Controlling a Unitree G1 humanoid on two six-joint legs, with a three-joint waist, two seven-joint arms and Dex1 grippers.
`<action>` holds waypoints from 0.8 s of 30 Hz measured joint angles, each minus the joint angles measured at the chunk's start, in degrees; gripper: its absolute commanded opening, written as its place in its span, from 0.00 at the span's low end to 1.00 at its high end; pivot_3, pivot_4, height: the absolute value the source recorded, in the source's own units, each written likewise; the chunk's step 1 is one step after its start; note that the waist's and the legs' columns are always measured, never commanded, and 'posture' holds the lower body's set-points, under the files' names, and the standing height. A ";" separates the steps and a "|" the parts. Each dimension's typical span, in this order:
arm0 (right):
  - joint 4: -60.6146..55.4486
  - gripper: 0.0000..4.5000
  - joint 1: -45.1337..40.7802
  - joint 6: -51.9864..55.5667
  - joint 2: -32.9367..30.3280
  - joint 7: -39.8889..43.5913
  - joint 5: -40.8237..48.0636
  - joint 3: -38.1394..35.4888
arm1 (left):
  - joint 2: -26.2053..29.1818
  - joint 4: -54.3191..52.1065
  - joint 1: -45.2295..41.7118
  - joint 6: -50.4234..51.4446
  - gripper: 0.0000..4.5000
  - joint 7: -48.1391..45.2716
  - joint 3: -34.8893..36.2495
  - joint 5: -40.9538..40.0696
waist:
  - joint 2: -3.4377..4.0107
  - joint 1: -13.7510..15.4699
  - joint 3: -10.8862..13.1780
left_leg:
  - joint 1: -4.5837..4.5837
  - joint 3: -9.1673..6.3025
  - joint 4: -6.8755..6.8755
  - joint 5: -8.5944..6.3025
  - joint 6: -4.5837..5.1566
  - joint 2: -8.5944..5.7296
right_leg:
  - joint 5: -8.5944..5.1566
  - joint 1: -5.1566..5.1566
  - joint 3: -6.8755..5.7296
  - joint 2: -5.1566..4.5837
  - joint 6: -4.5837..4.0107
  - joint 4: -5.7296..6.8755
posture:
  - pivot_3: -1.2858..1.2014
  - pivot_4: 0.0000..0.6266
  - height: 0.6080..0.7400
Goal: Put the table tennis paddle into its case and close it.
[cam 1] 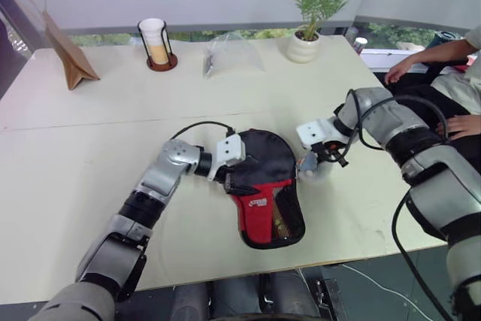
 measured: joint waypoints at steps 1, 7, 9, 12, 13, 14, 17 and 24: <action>0.39 0.04 -0.07 -0.24 0.16 0.00 -0.28 -0.43 | -0.53 0.50 -0.29 -0.20 1.00 0.62 -0.02 0.24 | 0.01 0.01 0.01 | -0.01 0.01 -0.01 0.00 0.00 0.00 | 0.00 -0.01 0.00 0.00 0.00 0.00 | 0.52 0.24 1.00; -2.19 0.04 1.99 -0.72 -0.96 0.21 -1.54 -3.95 | -3.74 5.44 -1.96 -3.04 1.00 4.52 -1.46 3.38 | 0.09 0.06 0.05 | -0.09 0.07 -0.04 0.00 0.00 0.00 | 0.00 -0.12 0.02 0.03 0.02 0.01 | 0.52 0.24 1.00; -6.31 0.04 4.76 -0.45 -3.28 0.74 -1.39 -5.88 | -4.62 6.34 -2.32 -5.05 1.00 5.78 -2.15 4.32 | 0.11 0.49 0.05 | -0.09 0.06 -0.04 0.00 0.00 0.00 | -0.01 -0.10 0.02 0.02 0.02 -0.02 | 0.52 0.24 1.00; -15.35 0.04 10.06 1.61 -7.11 2.97 -0.18 -9.08 | -5.00 7.41 -2.37 -7.00 1.00 6.35 -3.01 4.61 | 0.11 0.80 0.03 | -0.04 0.01 -0.04 -0.01 0.00 -0.02 | -0.01 -0.12 -0.06 0.00 0.01 -0.21 | 0.52 0.24 1.00; -18.56 0.04 12.14 2.55 -8.69 3.86 0.47 -10.15 | -5.16 7.66 -2.45 -7.41 1.00 6.53 -3.29 4.70 | 0.13 0.97 0.02 | -0.04 -0.03 -0.04 -0.01 0.00 -0.03 | -0.02 -0.09 -0.09 0.00 0.01 -0.25 | 0.52 0.24 1.00; -22.65 0.04 14.81 3.74 -10.62 5.10 1.24 -11.46 | -5.24 7.99 -2.43 -7.76 1.00 6.79 -3.53 4.81 | 0.12 1.19 0.01 | -0.04 -0.04 -0.04 -0.03 0.00 -0.03 | -0.03 -0.08 -0.09 -0.01 0.02 -0.30 | 0.52 0.24 1.00; -29.16 0.04 19.01 4.81 -13.59 6.42 2.08 -13.37 | -5.54 8.64 -2.92 -7.87 1.00 7.01 -3.99 4.84 | 0.12 1.53 -0.01 | -0.02 -0.06 -0.04 -0.03 0.01 -0.03 | -0.03 -0.06 -0.09 -0.01 0.03 -0.32 | 0.52 0.24 1.00; -42.52 0.04 28.26 -2.43 -20.03 2.05 -2.54 -15.41 | -6.03 9.53 -3.69 -7.60 1.00 7.42 -4.45 4.87 | 0.07 2.02 -0.04 | -0.02 -0.08 -0.04 -0.06 -0.02 -0.06 | -0.20 0.01 -0.17 -0.02 0.30 -0.41 | 0.52 0.24 1.00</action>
